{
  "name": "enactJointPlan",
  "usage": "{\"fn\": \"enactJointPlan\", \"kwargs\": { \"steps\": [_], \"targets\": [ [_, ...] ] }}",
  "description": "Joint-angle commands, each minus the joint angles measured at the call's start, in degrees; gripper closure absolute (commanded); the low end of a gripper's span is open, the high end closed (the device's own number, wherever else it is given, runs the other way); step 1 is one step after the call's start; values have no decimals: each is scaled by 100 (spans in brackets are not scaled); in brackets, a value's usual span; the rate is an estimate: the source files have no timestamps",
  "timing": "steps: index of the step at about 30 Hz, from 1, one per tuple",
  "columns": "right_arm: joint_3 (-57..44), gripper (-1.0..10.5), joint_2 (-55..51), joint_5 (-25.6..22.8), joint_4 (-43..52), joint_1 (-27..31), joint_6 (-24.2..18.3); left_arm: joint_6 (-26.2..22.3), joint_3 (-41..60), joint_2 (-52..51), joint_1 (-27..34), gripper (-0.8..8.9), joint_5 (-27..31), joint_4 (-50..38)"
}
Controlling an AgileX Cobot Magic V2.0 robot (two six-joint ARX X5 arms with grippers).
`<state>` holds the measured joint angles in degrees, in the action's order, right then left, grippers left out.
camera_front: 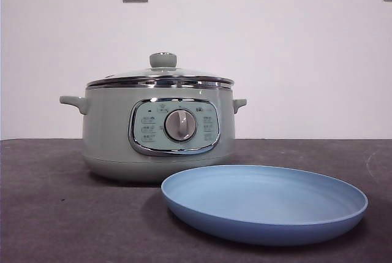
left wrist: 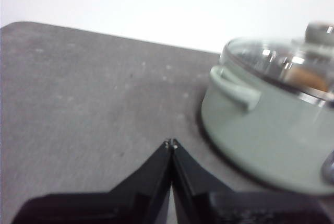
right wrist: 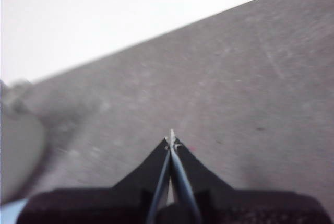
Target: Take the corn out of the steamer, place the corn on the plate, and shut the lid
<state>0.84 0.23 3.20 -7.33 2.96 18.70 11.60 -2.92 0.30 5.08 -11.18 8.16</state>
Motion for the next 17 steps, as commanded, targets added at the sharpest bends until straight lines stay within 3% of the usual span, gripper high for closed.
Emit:
{"fn": "enactJointPlan", "kwargs": {
  "steps": [1,8,14,17],
  "targets": [
    [-24,956,-13,579,328,-7,588,236,-297,-11,-17,820,-149,-70],
    [610,957,151,1460,431,-7,1032,428,-1117,109,-17,820,-400,313],
    [1508,958,933,2387,382,-7,933,494,-1803,614,-17,820,-1091,487],
    [2090,958,1534,2887,142,-9,614,490,-2216,1021,-17,820,-1478,647]
  ]
}}
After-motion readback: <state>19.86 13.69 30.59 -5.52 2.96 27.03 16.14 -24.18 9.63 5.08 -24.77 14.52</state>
